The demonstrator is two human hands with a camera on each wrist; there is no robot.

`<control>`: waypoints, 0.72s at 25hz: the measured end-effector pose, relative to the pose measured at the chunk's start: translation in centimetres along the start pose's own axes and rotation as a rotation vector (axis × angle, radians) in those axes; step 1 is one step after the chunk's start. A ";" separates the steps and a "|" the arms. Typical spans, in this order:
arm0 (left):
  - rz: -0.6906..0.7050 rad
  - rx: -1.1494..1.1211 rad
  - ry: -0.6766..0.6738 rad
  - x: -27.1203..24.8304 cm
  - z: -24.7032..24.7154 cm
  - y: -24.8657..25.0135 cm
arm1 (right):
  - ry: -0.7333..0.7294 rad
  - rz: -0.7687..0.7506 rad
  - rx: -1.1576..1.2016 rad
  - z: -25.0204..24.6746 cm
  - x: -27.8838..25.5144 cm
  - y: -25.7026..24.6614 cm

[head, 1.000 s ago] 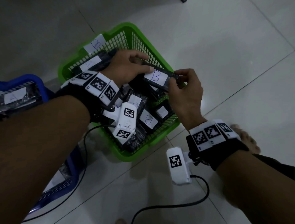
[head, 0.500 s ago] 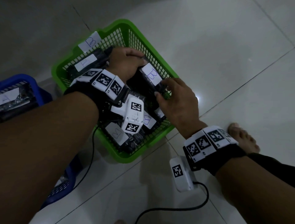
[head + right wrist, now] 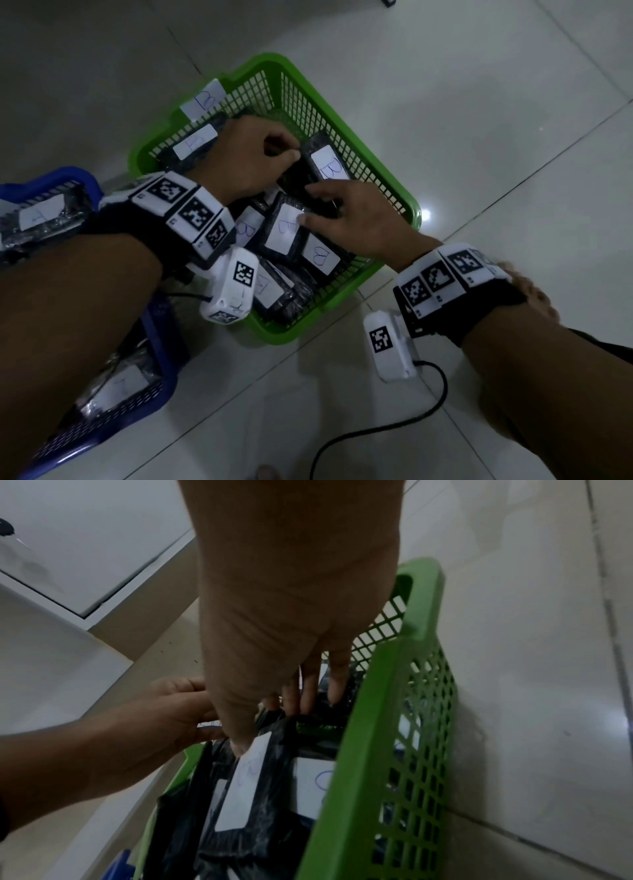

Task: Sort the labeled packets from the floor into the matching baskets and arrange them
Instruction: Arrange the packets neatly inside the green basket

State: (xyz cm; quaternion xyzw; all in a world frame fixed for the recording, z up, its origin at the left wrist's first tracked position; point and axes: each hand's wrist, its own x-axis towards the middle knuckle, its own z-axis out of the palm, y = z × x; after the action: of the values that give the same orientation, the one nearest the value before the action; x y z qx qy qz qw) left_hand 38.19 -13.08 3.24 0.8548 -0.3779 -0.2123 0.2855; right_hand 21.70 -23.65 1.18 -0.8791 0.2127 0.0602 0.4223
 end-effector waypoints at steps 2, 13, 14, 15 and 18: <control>0.009 0.027 -0.032 -1.1 -0.8 -0.5 | -0.085 0.013 -0.020 0.4 0.4 -0.4; 0.017 -0.054 -0.094 -2.8 -0.5 -0.7 | 0.095 0.172 0.353 -0.7 1.2 -0.6; 0.003 -0.079 -0.107 -2.8 -0.5 -0.5 | 0.165 0.188 0.431 -1.2 1.1 -0.4; -0.009 -0.109 -0.119 -2.8 -0.4 -0.3 | 0.235 0.199 0.508 -1.6 1.0 -0.2; -0.016 -0.207 -0.144 -2.6 0.2 0.6 | 0.404 0.207 0.660 -2.4 0.3 -0.2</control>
State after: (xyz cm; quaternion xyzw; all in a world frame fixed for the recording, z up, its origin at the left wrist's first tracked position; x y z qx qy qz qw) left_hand 36.11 -11.46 3.86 0.8062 -0.3665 -0.3134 0.3428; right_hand 21.87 -25.51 2.81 -0.6642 0.3869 -0.1431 0.6235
